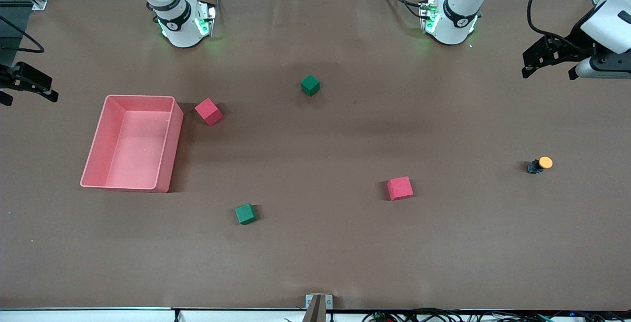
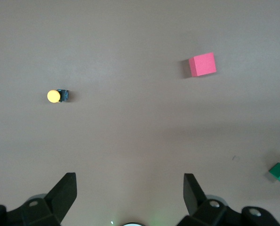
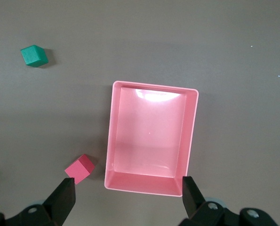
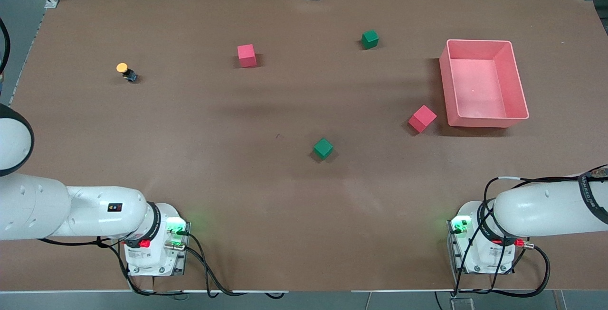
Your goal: Place and upright button with both arms
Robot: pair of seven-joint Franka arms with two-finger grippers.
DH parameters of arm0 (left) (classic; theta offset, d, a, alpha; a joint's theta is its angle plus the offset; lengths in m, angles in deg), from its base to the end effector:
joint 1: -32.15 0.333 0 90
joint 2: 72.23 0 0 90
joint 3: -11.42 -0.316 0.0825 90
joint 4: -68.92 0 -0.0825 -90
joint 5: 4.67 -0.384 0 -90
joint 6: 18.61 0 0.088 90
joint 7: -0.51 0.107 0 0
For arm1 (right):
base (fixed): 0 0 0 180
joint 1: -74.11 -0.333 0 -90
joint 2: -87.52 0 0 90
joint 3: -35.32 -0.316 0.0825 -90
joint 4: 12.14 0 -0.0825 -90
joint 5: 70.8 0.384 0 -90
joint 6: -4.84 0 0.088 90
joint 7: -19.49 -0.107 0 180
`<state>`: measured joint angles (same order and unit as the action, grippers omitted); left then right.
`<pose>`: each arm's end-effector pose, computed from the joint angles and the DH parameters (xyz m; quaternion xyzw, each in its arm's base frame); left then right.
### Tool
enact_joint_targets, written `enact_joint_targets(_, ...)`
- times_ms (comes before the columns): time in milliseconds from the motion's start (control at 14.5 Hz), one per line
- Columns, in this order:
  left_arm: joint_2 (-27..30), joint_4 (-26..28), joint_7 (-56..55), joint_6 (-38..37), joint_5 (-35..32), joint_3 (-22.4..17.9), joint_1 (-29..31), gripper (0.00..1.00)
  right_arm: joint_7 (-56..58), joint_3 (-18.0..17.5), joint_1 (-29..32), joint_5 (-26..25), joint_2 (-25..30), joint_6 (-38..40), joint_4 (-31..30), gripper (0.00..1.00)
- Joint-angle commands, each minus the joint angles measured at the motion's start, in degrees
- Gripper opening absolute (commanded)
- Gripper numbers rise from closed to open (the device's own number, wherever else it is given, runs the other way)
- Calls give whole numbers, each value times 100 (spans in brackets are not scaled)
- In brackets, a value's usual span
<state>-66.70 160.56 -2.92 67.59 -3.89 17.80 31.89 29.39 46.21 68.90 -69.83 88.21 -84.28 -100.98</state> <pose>0.5135 -0.0645 0.6566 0.9996 -0.0282 0.0004 0.0015 0.5471 -0.0533 0.6392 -0.9992 -0.0370 -0.0096 0.0084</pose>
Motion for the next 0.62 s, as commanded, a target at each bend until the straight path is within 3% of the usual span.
enact_joint_targets(0, 133, 83, 0, -50, -17, 13, -18, 100, 48, -43, 38, 26, -51, 9, 77, 100)
enact_joint_targets(553, 124, 56, -88, -68, 19, 13, -27, 100, 372, -34, 99, 228, -78, 26, 77, 100)
